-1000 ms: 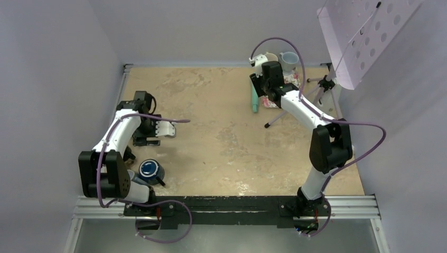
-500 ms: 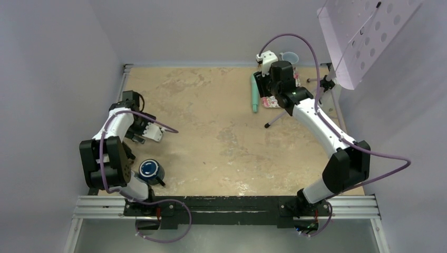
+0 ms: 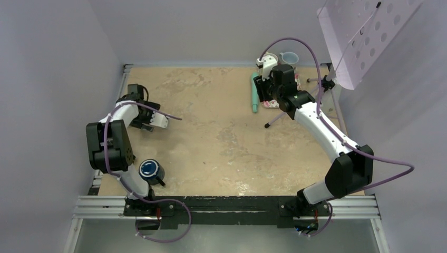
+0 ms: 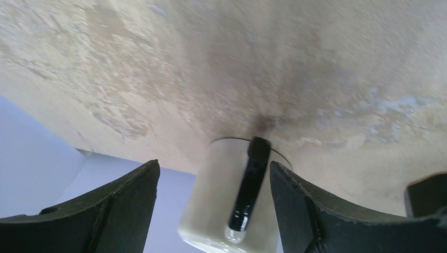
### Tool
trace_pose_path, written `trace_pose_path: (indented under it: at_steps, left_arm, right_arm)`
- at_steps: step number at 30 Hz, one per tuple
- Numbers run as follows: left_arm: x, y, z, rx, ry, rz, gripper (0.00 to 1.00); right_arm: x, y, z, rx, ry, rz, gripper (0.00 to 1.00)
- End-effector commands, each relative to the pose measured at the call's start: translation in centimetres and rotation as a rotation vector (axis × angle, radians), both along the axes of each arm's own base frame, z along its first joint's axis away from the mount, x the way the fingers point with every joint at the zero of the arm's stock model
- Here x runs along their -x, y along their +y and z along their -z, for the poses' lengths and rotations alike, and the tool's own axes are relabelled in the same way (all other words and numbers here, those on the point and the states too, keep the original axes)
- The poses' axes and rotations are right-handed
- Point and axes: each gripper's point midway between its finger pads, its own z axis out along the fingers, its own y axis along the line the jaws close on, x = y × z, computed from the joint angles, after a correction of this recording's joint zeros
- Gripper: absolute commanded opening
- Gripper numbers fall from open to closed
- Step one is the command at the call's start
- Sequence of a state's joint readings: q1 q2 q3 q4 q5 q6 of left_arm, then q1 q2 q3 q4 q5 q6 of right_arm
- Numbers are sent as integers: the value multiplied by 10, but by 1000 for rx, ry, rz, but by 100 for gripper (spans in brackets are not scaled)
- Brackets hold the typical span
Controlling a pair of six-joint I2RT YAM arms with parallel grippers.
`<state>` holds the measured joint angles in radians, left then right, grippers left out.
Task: Turn the mug right side up
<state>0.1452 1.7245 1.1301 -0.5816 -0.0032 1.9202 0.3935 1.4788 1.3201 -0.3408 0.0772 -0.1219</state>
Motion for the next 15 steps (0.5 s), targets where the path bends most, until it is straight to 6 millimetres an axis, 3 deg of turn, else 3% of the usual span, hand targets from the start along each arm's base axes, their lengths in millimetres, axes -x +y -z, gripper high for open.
trace_pose_path:
  at_steps: [1,8,15]
  left_arm:
    - [-22,-17,-13,59,-52,-74,79]
    - [-24,10,-5,-103,-6,-72,68]
    - [-26,26,-7,-219,30,-21,72]
  right_arm:
    - [5,10,-21,-56,-39,-42,50]
    - [5,14,-26,-67,-46,-65,50]
    - [6,21,-21,-79,-27,-97,50]
